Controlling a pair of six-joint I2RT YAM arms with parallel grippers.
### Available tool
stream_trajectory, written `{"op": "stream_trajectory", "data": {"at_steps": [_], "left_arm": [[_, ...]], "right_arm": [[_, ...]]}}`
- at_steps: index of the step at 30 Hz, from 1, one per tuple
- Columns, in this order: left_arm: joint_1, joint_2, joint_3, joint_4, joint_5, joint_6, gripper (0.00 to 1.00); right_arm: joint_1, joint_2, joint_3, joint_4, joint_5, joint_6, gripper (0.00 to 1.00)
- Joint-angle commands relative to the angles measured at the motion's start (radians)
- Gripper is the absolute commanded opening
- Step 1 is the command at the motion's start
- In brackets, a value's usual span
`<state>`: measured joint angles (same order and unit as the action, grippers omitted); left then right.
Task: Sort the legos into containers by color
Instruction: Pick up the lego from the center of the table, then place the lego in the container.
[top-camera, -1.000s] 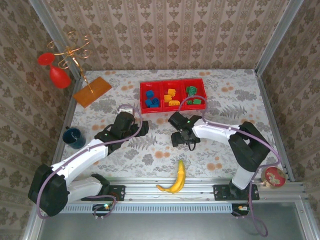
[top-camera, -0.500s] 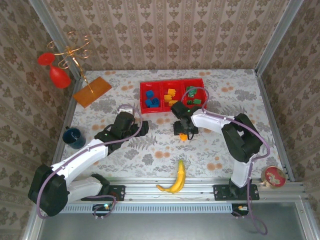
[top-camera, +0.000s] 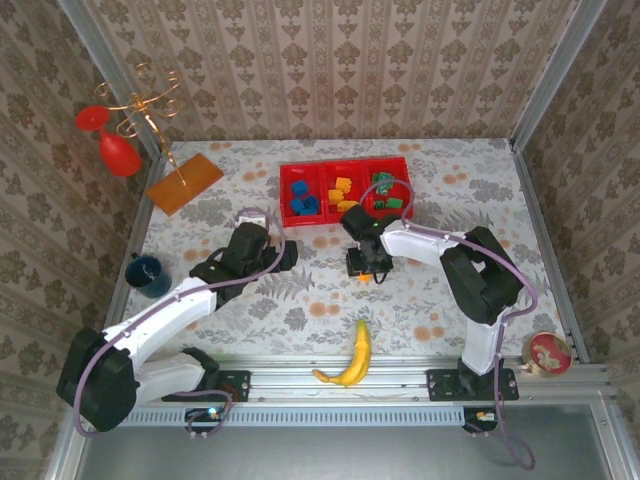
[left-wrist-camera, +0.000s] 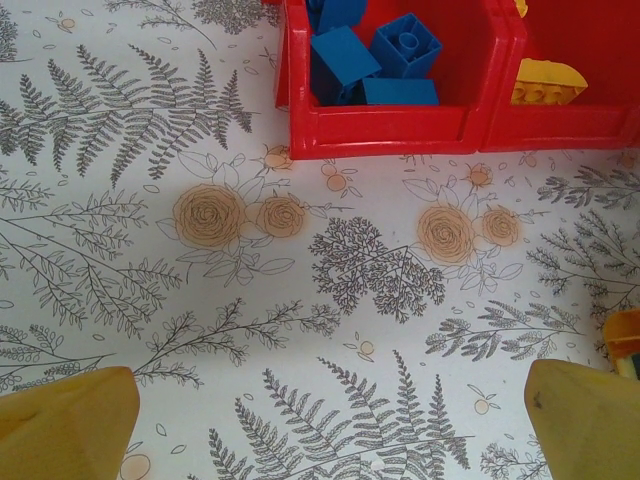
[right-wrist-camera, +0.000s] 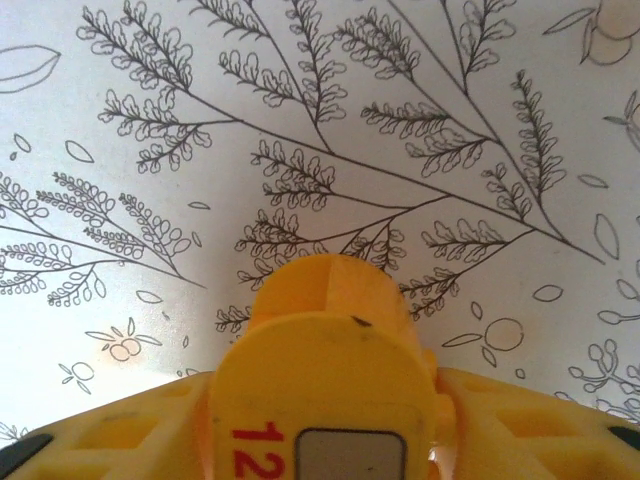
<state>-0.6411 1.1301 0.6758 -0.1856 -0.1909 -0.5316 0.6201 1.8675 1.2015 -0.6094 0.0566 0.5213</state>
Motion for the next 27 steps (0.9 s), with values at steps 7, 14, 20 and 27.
{"op": "stream_trajectory", "data": {"at_steps": [7,14,20,27], "left_arm": [[-0.004,0.008,0.036,-0.001,-0.011,-0.005,1.00],[-0.005,0.005,0.036,-0.005,-0.021,-0.002,1.00],[-0.004,0.007,0.038,0.000,-0.026,0.001,1.00],[-0.004,0.001,0.038,-0.001,-0.026,0.003,1.00]], "right_arm": [[0.007,0.058,0.042,-0.060,0.005,0.015,0.40],[0.007,-0.007,0.066,-0.083,0.048,0.028,0.30],[0.004,-0.051,0.173,-0.093,0.126,0.009,0.24],[-0.031,0.026,0.411,-0.106,0.222,-0.073,0.23]]}}
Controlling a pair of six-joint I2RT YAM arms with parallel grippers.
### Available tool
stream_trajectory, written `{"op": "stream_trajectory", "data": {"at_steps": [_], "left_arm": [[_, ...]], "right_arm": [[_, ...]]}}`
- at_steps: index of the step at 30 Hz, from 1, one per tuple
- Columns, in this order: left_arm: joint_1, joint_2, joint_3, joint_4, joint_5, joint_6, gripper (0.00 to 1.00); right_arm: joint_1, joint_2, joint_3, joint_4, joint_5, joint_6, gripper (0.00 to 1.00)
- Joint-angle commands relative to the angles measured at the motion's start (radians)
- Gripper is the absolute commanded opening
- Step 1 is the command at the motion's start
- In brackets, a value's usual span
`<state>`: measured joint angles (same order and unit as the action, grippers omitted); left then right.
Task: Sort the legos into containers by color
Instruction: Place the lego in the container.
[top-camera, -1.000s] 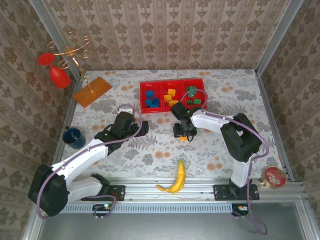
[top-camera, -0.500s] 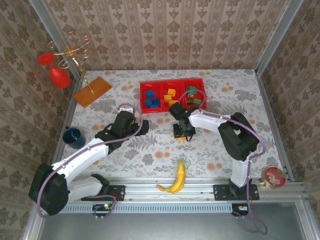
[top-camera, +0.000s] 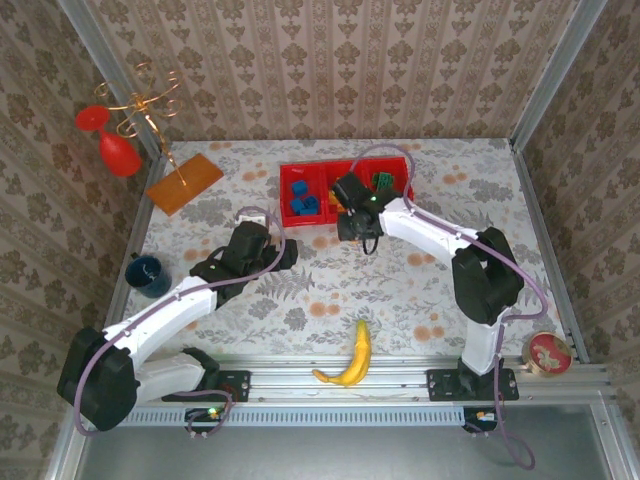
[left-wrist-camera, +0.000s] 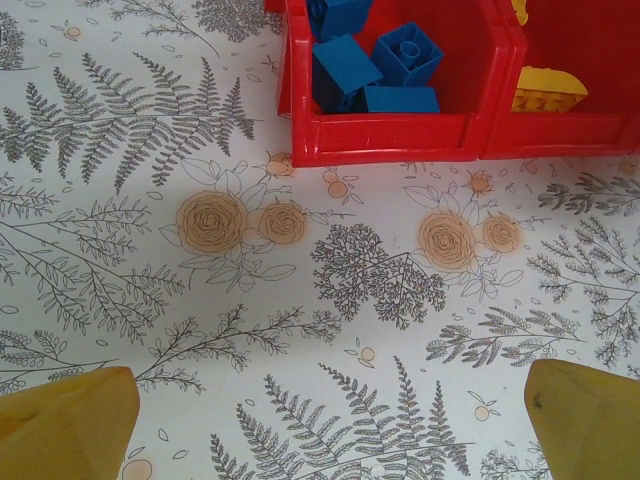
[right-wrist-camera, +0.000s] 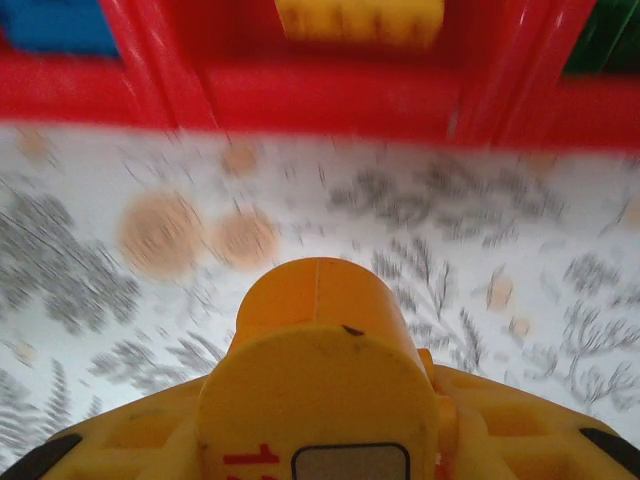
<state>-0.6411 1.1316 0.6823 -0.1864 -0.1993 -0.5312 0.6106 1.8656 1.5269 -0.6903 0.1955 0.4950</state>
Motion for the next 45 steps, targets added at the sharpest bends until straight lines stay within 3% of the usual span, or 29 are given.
{"op": "stream_trajectory", "data": {"at_steps": [1,14,30,34,45], "left_arm": [[-0.003,-0.001,0.031,0.001,-0.017,0.002,1.00],[-0.003,0.008,0.040,0.007,-0.015,0.010,1.00],[-0.003,0.002,0.033,0.015,-0.011,0.019,1.00],[-0.003,0.002,0.033,0.013,-0.012,0.019,1.00],[-0.003,-0.015,0.033,0.002,-0.022,0.024,1.00]], "right_arm": [[-0.030,0.045,0.112,-0.023,0.089,-0.056,0.23],[-0.113,0.297,0.432,0.011,0.131,-0.126,0.23],[-0.127,0.404,0.524,0.020,0.135,-0.159,0.31],[-0.127,0.409,0.538,0.013,0.134,-0.163,0.37],[-0.127,0.388,0.558,-0.013,0.131,-0.169,0.65]]}}
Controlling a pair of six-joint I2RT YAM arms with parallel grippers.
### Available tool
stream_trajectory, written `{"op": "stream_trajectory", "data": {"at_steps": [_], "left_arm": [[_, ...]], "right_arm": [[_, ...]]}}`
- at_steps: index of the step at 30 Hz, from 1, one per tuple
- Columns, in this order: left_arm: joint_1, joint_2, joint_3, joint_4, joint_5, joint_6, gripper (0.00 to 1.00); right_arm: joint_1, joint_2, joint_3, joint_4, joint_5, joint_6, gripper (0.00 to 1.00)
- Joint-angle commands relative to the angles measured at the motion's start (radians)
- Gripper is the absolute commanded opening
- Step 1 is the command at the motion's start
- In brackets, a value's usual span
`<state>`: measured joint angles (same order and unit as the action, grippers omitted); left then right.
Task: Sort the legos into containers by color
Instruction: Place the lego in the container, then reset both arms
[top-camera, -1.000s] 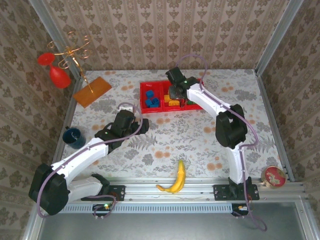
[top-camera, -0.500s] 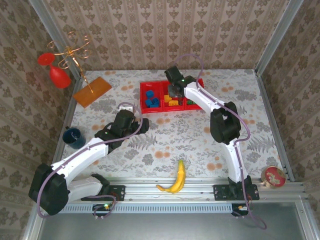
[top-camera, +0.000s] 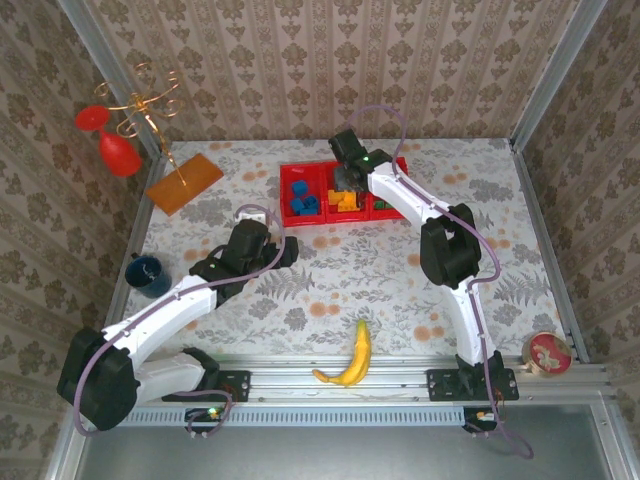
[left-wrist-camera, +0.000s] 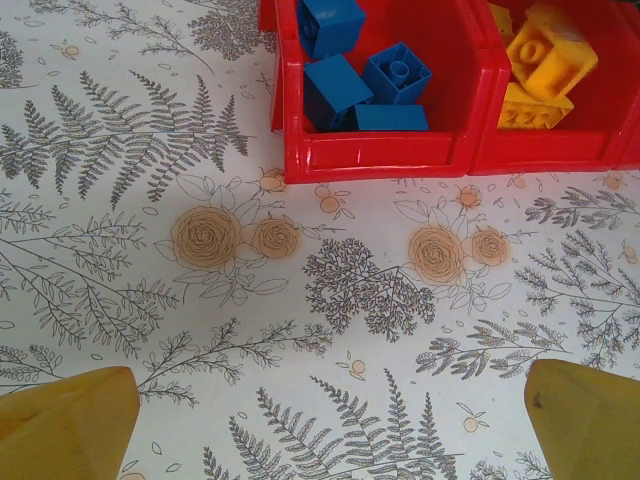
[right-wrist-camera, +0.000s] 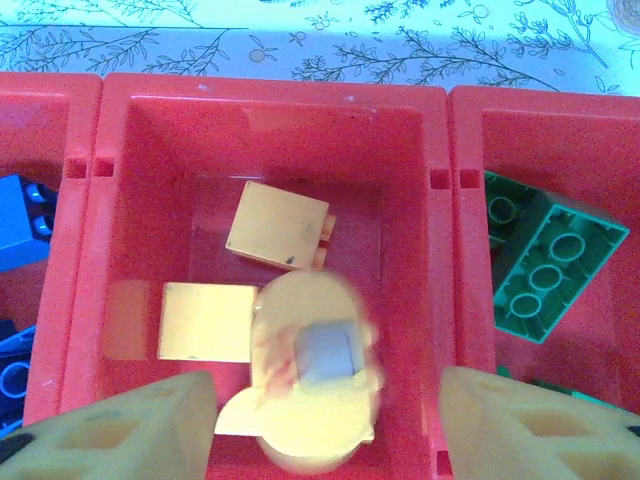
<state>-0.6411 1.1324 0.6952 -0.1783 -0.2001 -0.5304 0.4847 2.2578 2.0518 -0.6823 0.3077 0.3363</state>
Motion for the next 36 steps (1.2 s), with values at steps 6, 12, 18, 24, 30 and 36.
{"op": "stream_trajectory", "data": {"at_steps": [6,12,18,24,30,36], "left_arm": [[0.001,-0.042,0.021,-0.027,-0.054,0.038,1.00],[0.037,-0.128,-0.004,-0.064,-0.128,0.090,1.00],[0.109,-0.256,-0.060,-0.070,-0.222,0.193,1.00],[0.178,-0.341,-0.126,-0.009,-0.322,0.328,1.00],[0.307,-0.340,-0.223,0.153,-0.343,0.445,1.00],[0.440,-0.292,-0.339,0.382,-0.227,0.501,1.00]], "right_arm": [[0.003,-0.094,-0.009,-0.031,0.020,-0.012,0.71],[0.005,-0.363,-0.289,0.052,0.053,0.015,0.79],[-0.001,-0.716,-0.698,0.192,0.139,0.040,0.98],[-0.030,-0.991,-0.991,0.211,0.264,0.090,1.00],[-0.054,-1.159,-1.208,0.284,0.406,0.062,1.00],[-0.098,-1.255,-1.418,0.547,0.453,-0.100,1.00]]}}
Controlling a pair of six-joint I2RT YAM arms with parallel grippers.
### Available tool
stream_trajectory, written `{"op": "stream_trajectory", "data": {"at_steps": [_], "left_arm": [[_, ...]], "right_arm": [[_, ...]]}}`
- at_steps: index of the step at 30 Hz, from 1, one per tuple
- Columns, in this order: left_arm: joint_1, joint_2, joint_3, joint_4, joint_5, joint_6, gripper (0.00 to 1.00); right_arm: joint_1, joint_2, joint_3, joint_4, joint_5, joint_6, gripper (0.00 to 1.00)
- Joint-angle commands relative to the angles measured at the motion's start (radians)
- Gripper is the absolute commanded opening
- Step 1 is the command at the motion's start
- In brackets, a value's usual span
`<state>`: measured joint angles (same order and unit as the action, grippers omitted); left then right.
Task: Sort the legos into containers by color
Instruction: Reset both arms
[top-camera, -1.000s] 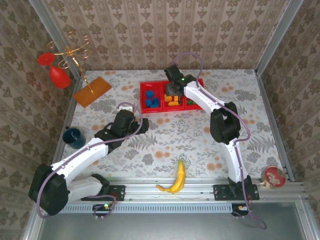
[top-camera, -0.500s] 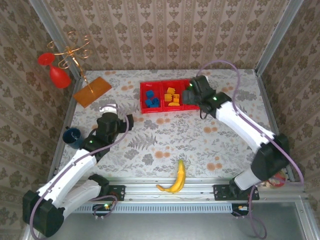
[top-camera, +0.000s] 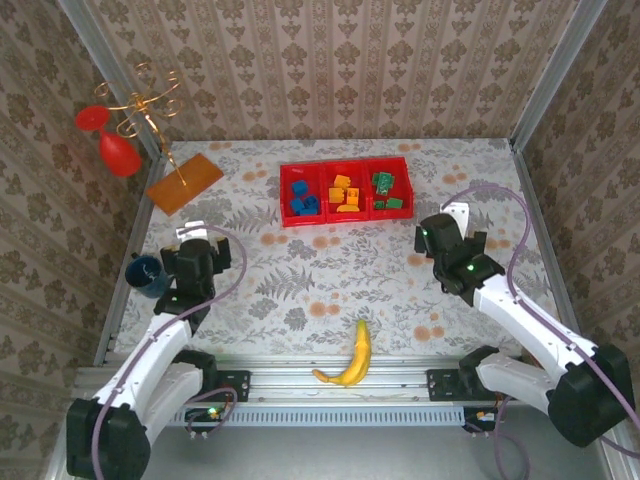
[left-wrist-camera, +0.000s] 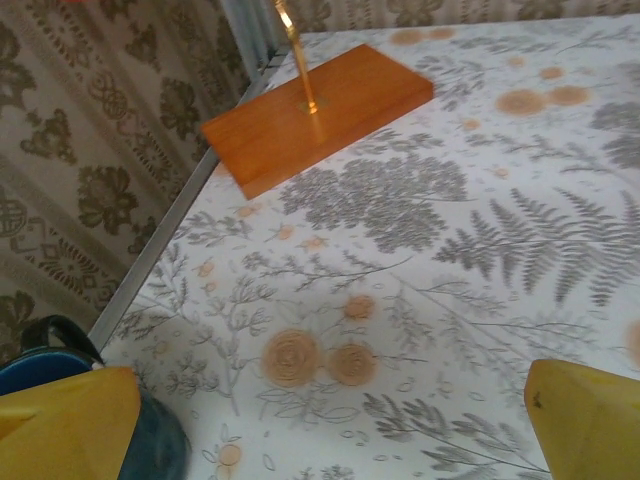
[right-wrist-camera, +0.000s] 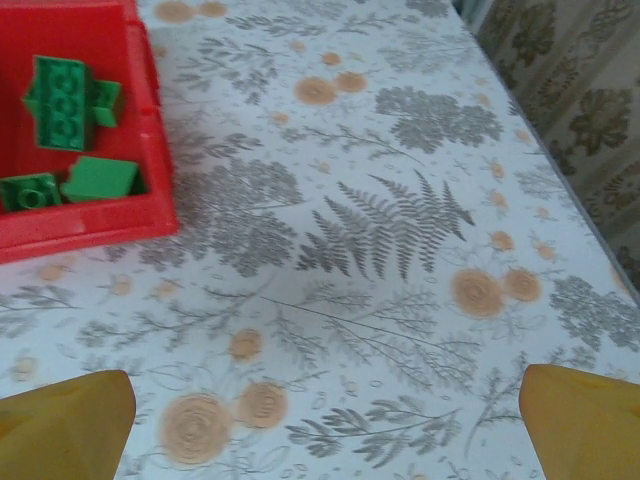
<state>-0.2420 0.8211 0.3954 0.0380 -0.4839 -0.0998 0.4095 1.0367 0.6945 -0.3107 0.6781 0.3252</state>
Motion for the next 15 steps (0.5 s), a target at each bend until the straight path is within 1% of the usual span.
{"op": "stream_trajectory", "data": {"at_steps": [1,3,5,8,12,15], "left_arm": [[0.057,0.032,-0.054,0.200,0.074,0.077,1.00],[0.088,0.067,-0.089,0.300,0.117,0.099,1.00],[0.109,0.105,-0.119,0.389,0.151,0.116,1.00],[0.139,0.173,-0.164,0.538,0.208,0.136,1.00],[0.151,0.278,-0.194,0.695,0.274,0.165,1.00],[0.161,0.340,-0.193,0.773,0.326,0.175,1.00]], "right_arm": [[-0.035,-0.040,-0.087,0.221,0.082,-0.112,1.00],[-0.074,-0.044,-0.140,0.317,0.054,-0.156,1.00],[-0.117,-0.040,-0.181,0.398,0.000,-0.186,1.00],[-0.188,-0.025,-0.225,0.488,-0.074,-0.193,1.00],[-0.282,-0.005,-0.284,0.622,-0.197,-0.202,1.00],[-0.335,0.007,-0.326,0.712,-0.270,-0.207,1.00]]}}
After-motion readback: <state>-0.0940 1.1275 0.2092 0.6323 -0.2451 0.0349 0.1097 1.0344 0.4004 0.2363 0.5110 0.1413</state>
